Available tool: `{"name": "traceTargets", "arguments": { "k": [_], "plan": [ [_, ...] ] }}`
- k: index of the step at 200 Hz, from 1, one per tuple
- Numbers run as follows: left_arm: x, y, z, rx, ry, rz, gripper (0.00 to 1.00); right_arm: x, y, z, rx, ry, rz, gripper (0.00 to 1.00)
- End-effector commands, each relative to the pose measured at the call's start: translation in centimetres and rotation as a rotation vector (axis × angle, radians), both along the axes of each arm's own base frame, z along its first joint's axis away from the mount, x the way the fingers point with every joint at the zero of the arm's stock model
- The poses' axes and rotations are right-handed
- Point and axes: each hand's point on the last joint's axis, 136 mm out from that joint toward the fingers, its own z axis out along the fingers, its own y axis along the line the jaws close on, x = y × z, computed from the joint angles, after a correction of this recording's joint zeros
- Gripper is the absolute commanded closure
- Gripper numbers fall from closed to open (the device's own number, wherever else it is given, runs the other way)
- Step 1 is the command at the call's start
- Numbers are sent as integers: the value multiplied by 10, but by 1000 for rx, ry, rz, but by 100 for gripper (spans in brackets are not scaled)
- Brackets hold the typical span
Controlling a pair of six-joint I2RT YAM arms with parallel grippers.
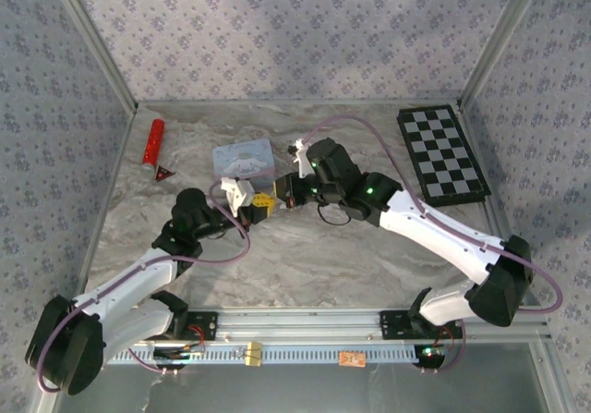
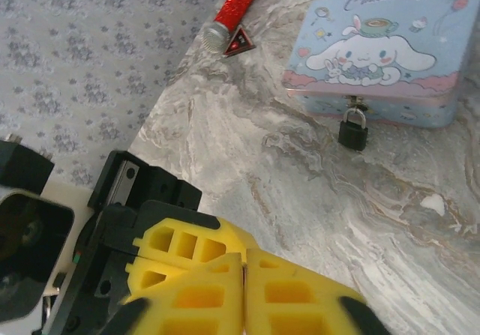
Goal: Unlock the padlock with the key
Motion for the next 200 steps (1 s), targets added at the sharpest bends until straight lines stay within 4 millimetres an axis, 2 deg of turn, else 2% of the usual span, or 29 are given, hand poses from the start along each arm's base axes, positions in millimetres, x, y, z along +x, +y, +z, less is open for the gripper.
{"name": "traceTargets", "arguments": {
  "k": [1, 15, 32, 33, 35, 38, 52, 74, 98, 125, 160, 200],
  "plan": [
    [16, -1, -4, 99, -25, 78, 100, 6, -16, 4, -11, -6, -63, 72],
    [28, -3, -15, 189, -34, 118, 100, 13, -31, 0, -28, 7, -130, 56],
    [43, -10, -24, 319, -69, 141, 100, 24, -56, -6, -2, 50, -236, 49],
    [44, -10, -24, 327, -70, 141, 100, 25, -57, -4, 7, 50, -242, 49],
    [46, -11, -26, 345, -72, 143, 100, 25, -61, -15, -2, 71, -254, 49],
    [48, -13, -26, 367, -79, 140, 100, 26, -66, -20, 7, 86, -269, 48],
    [58, -18, -30, 472, -98, 122, 100, 29, -81, -24, 108, 134, -316, 47],
    [69, -27, -26, 603, -153, 72, 100, 31, -107, -36, 214, 193, -413, 48],
    [67, -37, -39, 836, -230, -40, 100, 29, -130, -47, 265, 221, -496, 49],
    [66, -41, -39, 1030, -319, -135, 100, 26, -147, -53, 355, 250, -547, 49],
    [60, -55, -35, 1078, -492, -200, 100, 26, -152, -49, 474, 286, -551, 50],
    [69, -72, -30, 1133, -715, -165, 100, 21, -127, -40, 601, 382, -466, 51]
  ]
}}
